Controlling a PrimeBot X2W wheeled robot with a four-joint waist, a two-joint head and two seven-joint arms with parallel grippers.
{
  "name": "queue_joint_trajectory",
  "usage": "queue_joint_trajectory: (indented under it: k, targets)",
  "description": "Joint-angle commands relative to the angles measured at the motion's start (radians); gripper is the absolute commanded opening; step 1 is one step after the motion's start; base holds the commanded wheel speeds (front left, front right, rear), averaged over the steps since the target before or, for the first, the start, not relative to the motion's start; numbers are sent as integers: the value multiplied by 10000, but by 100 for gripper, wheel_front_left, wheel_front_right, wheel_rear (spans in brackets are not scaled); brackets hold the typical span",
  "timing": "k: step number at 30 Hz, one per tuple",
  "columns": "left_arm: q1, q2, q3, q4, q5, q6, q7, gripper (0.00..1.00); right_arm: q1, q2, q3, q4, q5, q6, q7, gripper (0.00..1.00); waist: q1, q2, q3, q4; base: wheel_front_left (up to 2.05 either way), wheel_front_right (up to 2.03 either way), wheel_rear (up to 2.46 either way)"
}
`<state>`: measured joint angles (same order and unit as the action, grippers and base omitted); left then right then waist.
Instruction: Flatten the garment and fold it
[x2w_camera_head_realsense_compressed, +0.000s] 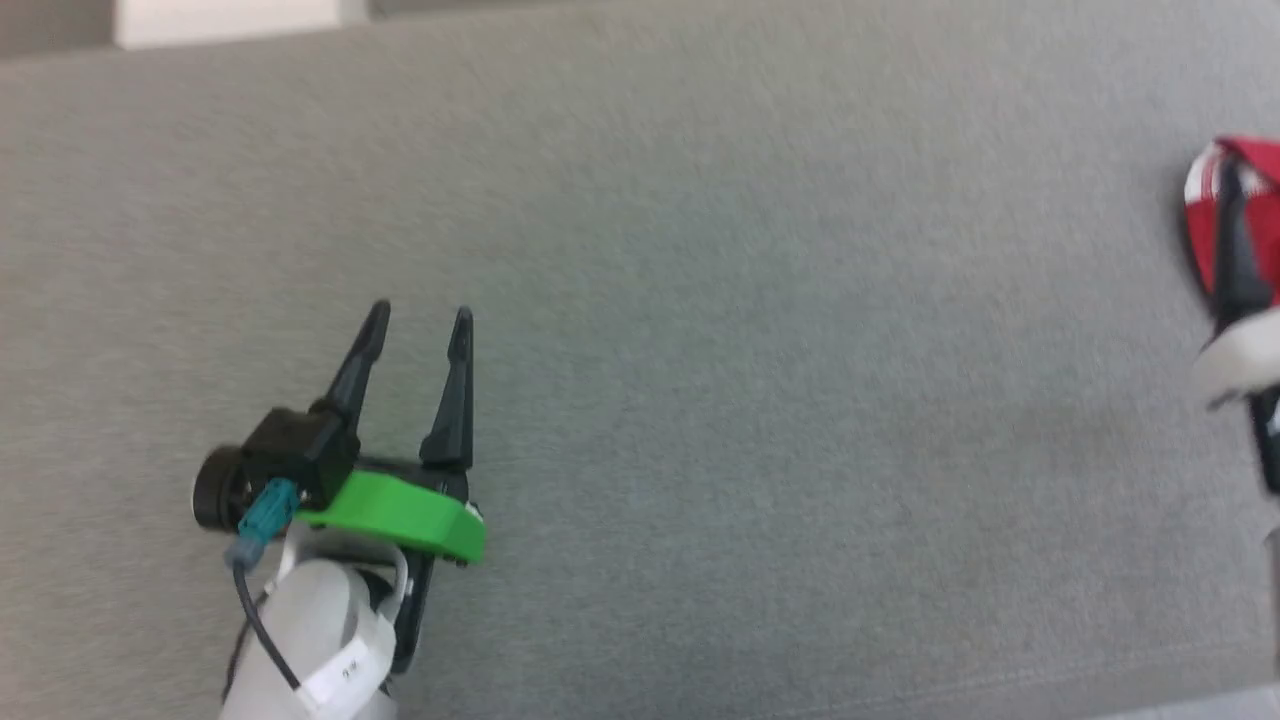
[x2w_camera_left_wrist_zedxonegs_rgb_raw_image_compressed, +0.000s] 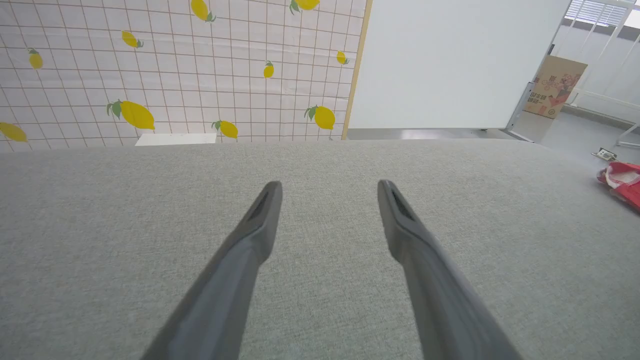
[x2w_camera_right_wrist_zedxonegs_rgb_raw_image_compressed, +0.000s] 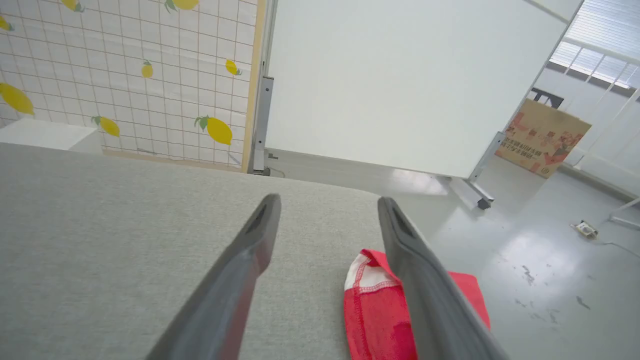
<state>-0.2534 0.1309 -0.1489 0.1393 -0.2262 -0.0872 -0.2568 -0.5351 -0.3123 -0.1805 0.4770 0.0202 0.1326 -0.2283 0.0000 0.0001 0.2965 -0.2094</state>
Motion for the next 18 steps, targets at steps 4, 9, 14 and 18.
queue_joint_trajectory:
  k: [4, 9, 14, 18]
  targets:
    - [529, -195, 243, 47, -136, 16, -47, 100, 1502, 799, 62, -1669, 786, -19, 97, 100, 0, -1, -1698, 1308, 0, 0, 0]
    - [984, -454, 481, 178, -153, -57, -48, 100, 3383, 2031, 217, -3536, 821, -19, 325, 100, 0, -1, -2153, 1757, 0, 0, 0]
    - [1195, -550, 597, 264, -86, -127, -48, 100, 4208, 2437, 510, -4042, 572, -19, 206, 100, 0, -1, -2339, 1859, 0, 0, 0]
    - [1427, -633, 649, 338, -43, -172, -48, 100, 4782, 2577, 602, -4098, 430, -19, 119, 100, 0, -1, -2523, 1902, 0, 0, 0]
